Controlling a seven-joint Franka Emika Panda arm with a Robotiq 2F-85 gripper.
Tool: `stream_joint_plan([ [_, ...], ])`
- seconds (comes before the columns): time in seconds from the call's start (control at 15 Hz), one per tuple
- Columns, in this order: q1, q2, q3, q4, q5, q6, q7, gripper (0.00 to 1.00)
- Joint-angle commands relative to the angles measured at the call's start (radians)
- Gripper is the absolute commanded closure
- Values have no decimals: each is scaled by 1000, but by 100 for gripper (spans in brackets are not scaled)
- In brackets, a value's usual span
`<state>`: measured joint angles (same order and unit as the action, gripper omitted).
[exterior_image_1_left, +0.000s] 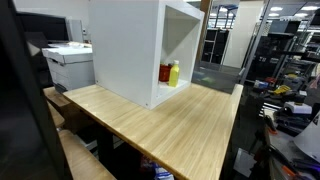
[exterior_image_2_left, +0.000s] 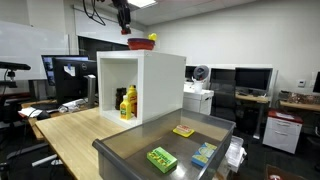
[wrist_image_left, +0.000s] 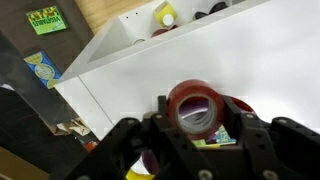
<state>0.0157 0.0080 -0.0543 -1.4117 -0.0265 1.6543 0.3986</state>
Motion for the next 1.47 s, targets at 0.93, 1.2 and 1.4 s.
stream_joint_plan([
  [0.93,16,163,-13,212,23,69,174,72],
  [1.2,16,211,-25,271,25,61,189,72],
  [1.4,15,238,-32,299,27,55,192,72],
])
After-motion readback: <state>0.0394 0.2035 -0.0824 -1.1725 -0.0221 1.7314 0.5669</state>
